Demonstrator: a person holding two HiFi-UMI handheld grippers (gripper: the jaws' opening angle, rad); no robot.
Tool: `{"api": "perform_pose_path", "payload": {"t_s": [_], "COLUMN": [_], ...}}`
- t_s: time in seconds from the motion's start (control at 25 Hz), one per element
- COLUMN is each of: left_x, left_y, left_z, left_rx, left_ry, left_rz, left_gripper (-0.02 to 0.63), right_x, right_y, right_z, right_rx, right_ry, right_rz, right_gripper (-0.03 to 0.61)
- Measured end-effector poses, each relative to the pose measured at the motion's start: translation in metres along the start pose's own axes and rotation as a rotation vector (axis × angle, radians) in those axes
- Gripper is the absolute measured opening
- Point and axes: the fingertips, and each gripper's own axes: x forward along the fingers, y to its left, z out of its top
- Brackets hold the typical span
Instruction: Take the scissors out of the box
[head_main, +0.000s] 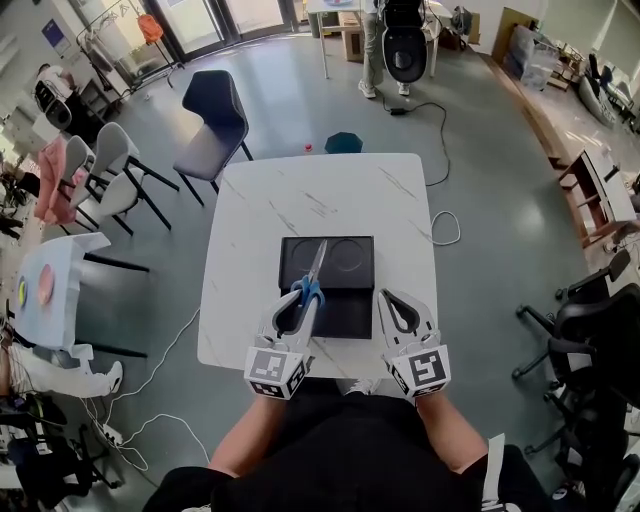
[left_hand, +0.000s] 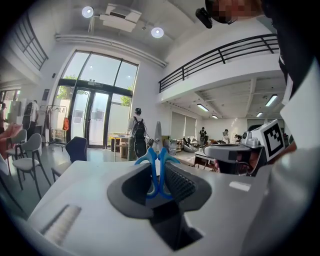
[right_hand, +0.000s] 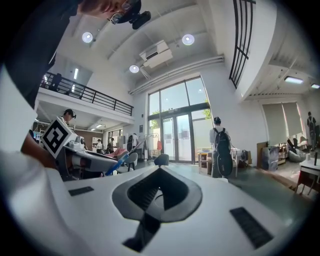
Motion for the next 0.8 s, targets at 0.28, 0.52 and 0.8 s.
{"api": "perform_pose_path", "payload": {"t_s": [0.28,0.52,0.8], "left_x": [-0.005,-0.008,-0.013], "left_y": [0.000,0.001,0.003], "left_z": [0.000,-0.003,-0.005], "left_rx": [-0.004,-0.011,-0.009], "left_ry": [0.000,0.003,0.004], "left_rz": [-0.012,-0.017,-0.015], "left_gripper": [0.095,0.095,0.095], "right_x": [0.003,0.003,0.001], "right_y": [0.006,0.011,0.013], "right_z": [0.002,0.001,-0.003], "right_rx": [-0.009,-0.010,-0.013], "right_ry": [0.000,0.011,0.017], "right_rz": [0.013,0.026,0.017], "right_gripper": [0.006,0.006,0.006]}}
